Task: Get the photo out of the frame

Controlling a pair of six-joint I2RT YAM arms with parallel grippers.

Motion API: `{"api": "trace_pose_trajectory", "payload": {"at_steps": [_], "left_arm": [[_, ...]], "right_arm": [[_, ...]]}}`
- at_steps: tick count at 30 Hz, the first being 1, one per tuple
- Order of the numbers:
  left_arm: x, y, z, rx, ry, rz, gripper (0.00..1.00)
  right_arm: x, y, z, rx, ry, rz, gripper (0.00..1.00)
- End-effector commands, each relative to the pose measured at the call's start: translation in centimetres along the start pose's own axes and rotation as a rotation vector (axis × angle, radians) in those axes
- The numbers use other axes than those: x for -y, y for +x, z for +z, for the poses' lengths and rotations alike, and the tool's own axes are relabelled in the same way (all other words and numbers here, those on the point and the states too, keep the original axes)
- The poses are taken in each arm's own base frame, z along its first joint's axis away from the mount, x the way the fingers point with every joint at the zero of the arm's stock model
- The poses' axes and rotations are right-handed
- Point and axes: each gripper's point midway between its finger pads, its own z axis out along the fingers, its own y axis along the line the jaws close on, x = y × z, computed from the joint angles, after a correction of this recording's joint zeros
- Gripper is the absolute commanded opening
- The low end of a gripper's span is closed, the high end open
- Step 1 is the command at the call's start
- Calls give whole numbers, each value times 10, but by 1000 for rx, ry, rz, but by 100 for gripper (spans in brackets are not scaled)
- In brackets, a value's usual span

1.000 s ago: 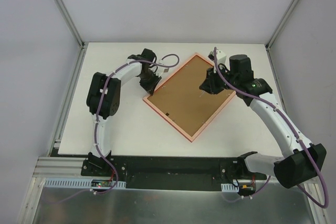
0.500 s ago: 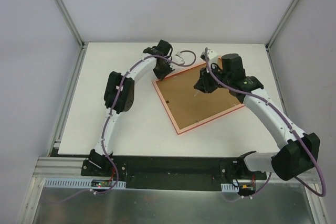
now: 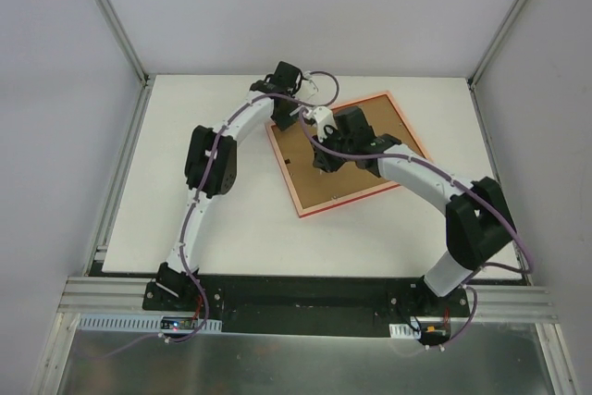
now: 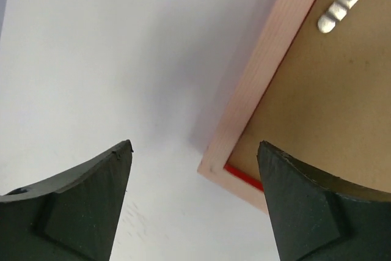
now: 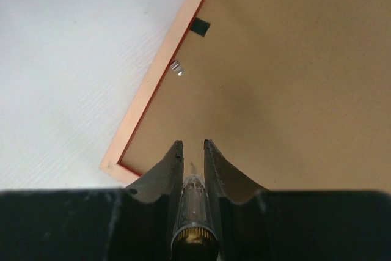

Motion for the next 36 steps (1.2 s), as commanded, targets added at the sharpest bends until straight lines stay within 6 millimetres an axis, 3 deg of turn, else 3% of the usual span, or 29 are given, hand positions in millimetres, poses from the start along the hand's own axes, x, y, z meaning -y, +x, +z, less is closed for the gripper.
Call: {"api": "trace_pose_trajectory", "payload": {"at_steps": [1,3,6,12,15,18,25,30,36], "left_arm": [[-26,-29,-82,129,-54,-196,82],[-21,-23,-98,132,-38,-244,84],[-10,0,-106,81,-24,-311,86],[24,40,-92,-30,120,-495,87],[40,44,-80,-65,230,-588,86],[43,46,-71,-95,295,-688,84],[51,64,-54,-177,301,-724,79],[58,70,-48,-207,330,-782,77],[52,64,-48,-182,354,-815,78]], "right_arm": [[16,-51,16,123,78,-56,1],[17,-53,25,120,85,-55,1],[19,-55,38,109,98,-45,1],[19,-62,54,109,121,11,1],[20,-63,60,109,125,74,0],[18,-65,64,114,117,130,1],[11,-55,80,87,89,204,1],[-3,-47,86,68,32,173,1],[-19,-35,90,44,-19,47,1]]}}
